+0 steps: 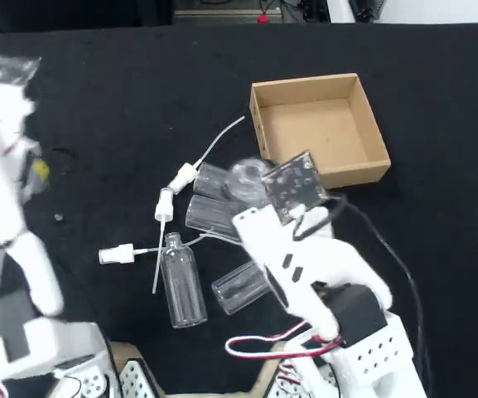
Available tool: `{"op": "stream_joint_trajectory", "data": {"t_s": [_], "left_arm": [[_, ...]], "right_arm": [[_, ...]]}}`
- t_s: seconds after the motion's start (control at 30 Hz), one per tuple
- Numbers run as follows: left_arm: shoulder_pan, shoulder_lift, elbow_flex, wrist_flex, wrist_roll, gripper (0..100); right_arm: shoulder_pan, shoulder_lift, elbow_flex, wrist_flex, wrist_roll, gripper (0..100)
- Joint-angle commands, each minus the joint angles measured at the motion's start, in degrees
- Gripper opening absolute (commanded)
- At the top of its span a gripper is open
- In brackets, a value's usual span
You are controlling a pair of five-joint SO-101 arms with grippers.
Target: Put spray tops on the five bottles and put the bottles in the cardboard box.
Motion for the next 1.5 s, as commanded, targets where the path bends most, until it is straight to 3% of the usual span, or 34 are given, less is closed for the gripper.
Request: {"op": "stream_joint_trajectory", "data": {"t_s": [0.0,0.23,0.47,0.77,1.1,1.47], "left_arm": [[11.74,-9.23,-7.34,0.53,8.35,5],[25.27,-15.82,-14.64,-8.0,17.58,5],[37.93,-20.48,-14.64,-17.49,28.48,5],[54.29,-23.82,-15.08,-23.03,29.89,5],[60.53,-23.3,-12.09,-32.09,29.98,5],[60.09,-22.95,-2.77,-40.44,34.02,5]], "right_arm": [[-4.22,-0.57,0.92,-12.31,-9.23,8.2],[-4.22,-1.1,9.98,-20.66,-9.49,8.2],[-4.22,-1.1,12.26,-21.54,-9.93,8.2],[-4.22,-0.92,13.76,-21.45,-9.93,8.2],[-4.13,-1.1,13.85,-21.1,-9.93,8.2],[-4.04,-1.1,13.85,-21.1,-9.85,8.1]]}}
